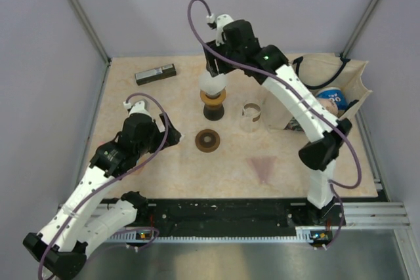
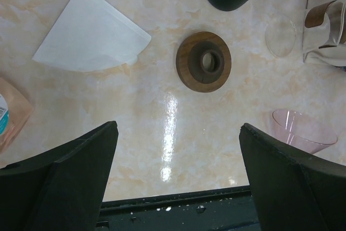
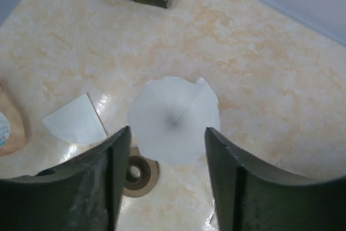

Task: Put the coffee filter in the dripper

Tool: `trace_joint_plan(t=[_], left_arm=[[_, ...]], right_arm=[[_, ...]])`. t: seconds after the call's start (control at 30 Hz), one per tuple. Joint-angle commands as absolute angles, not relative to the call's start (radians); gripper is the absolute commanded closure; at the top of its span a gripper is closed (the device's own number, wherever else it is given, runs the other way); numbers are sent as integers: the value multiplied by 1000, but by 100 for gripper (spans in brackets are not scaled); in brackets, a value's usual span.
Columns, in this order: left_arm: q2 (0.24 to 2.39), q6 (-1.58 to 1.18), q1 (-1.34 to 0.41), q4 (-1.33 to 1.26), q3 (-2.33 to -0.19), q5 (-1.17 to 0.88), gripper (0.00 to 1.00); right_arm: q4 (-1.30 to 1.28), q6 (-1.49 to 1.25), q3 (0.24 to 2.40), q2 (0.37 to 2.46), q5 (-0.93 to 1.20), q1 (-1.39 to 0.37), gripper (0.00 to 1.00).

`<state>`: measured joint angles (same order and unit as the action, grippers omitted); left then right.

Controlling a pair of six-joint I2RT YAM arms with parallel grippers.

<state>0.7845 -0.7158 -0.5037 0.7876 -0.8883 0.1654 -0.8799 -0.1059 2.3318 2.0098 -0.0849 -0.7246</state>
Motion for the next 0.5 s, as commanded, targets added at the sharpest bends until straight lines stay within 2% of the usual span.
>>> trace_joint_plan(t=[0.0, 0.03, 0.07, 0.33, 0.47], left_arm=[[756, -721, -500, 793, -902, 169, 1], [752, -722, -499, 792, -899, 169, 1], [747, -724, -499, 792, -897, 169, 1], [719, -732, -500, 793, -874, 167, 1], [727, -742, -499, 776, -847, 150, 1]], right_arm=[[-734, -106, 2165, 1735, -98, -735, 25], [-689, -106, 2095, 1670, -100, -735, 8], [-642, -107, 2001, 1598, -101, -733, 1], [-169, -210, 1154, 920, -155, -730, 1], [-199, -324, 993, 760, -105, -730, 1]])
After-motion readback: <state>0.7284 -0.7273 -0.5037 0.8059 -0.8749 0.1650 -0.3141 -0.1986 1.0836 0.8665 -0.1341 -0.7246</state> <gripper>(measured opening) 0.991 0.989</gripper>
